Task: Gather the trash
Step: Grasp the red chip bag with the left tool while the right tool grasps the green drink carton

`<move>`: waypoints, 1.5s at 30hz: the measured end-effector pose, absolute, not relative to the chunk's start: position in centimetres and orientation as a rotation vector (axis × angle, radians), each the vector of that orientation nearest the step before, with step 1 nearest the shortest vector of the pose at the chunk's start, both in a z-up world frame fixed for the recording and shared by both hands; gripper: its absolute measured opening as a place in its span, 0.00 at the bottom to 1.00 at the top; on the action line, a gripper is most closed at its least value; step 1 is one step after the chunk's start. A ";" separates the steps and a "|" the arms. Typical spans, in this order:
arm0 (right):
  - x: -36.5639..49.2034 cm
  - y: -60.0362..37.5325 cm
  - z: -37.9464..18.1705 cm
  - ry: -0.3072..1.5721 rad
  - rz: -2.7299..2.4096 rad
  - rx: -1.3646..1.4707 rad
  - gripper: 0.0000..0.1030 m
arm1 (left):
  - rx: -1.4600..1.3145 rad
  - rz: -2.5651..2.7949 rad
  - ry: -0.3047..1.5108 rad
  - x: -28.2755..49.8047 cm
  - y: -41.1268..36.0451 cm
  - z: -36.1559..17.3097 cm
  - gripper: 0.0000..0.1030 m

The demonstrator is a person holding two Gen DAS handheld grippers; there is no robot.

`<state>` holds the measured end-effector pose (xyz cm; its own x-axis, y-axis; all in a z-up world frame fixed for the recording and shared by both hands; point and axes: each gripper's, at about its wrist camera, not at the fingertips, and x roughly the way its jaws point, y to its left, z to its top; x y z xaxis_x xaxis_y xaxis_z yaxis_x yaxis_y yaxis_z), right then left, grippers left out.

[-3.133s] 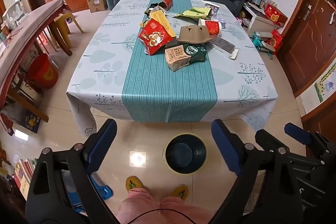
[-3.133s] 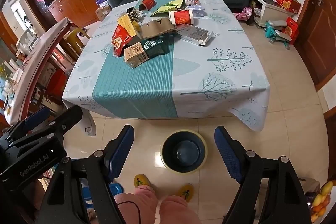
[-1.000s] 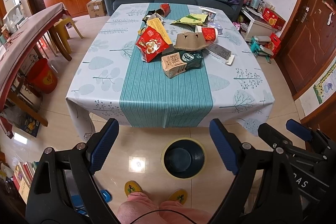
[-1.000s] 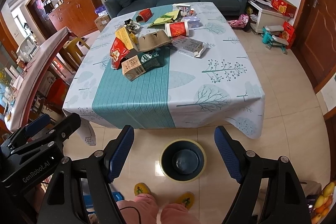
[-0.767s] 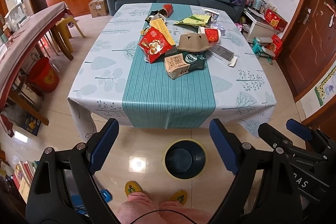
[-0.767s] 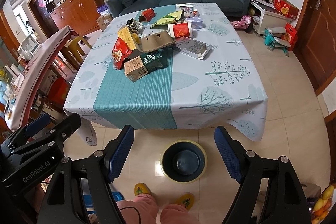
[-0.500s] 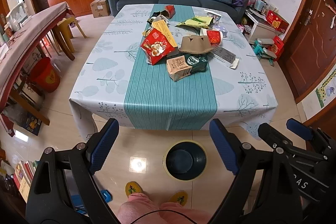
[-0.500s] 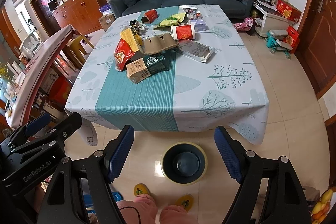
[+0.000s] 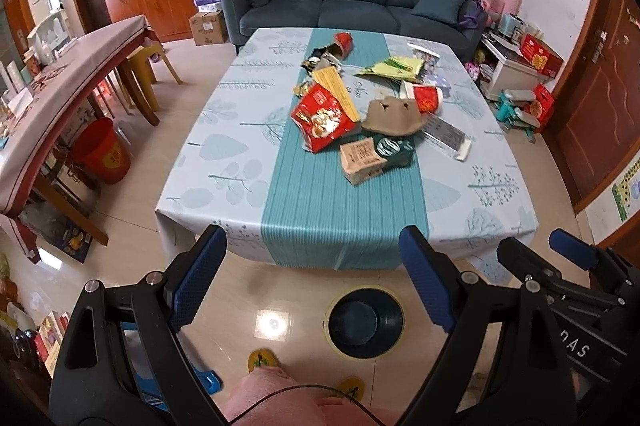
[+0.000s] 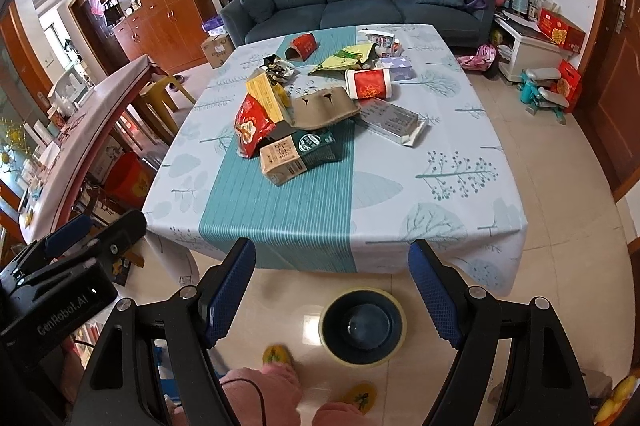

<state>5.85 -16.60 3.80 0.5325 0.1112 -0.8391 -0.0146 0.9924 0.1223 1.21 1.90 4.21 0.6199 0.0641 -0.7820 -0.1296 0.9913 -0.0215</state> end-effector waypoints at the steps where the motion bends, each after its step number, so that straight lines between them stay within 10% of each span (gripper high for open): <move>1: 6.3 -16.4 3.7 1.008 0.072 0.109 0.78 | -0.085 0.116 0.893 1.6 2.4 4.2 0.84; 21: 22.1 -11.4 -0.3 1.127 -0.147 0.270 0.78 | -0.184 -0.044 0.998 23.6 14.4 1.7 0.84; 45: 25.9 -12.8 -6.7 1.229 -0.327 0.545 0.78 | -0.186 -0.330 1.425 37.7 9.6 -13.3 0.84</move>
<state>25.89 -12.77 -6.68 0.3125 0.0527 -0.9485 0.5169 0.8282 0.2164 37.74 9.60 -13.31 0.1106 -0.3326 -0.9366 0.1125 0.9405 -0.3207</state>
